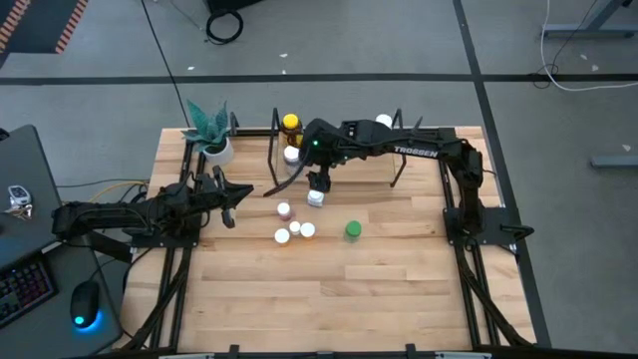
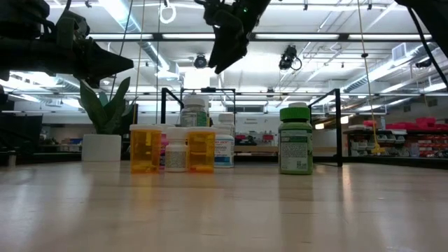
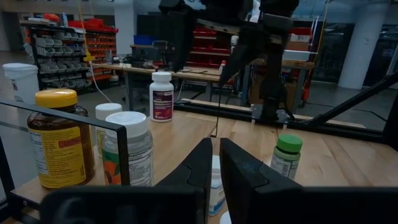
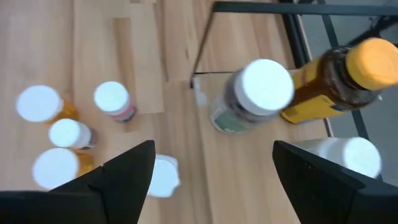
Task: Pick and place medicine bottles onto shelf by color
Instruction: Put the white blue medicine bottle on the shelf
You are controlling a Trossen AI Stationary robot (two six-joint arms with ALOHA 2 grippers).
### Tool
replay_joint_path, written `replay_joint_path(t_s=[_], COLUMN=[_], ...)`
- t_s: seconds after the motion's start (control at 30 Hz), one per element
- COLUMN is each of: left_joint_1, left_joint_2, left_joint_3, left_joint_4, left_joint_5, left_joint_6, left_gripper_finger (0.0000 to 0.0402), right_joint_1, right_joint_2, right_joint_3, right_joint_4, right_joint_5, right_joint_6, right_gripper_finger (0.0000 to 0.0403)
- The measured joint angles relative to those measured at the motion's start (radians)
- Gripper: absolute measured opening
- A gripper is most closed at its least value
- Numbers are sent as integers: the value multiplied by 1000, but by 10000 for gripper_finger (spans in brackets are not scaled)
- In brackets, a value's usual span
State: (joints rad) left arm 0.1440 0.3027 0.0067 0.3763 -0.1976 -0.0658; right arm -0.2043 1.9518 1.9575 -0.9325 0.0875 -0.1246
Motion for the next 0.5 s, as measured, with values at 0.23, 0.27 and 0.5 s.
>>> replay_joint_path(t_s=[0.23,0.27,0.5], left_joint_1=[0,0,0], left_joint_2=[0,0,0], left_joint_3=[0,0,0], left_joint_4=[0,0,0], left_joint_5=[0,0,0], left_joint_6=[0,0,0], left_gripper_finger=[35,34,32], right_joint_1=[39,43,76], right_joint_2=[6,6,13], right_joint_3=[-74,-86,-121], right_joint_4=[75,86,117], right_joint_5=[-2,-2,-19], right_joint_6=[4,11,21], right_gripper_finger=[333,333,333])
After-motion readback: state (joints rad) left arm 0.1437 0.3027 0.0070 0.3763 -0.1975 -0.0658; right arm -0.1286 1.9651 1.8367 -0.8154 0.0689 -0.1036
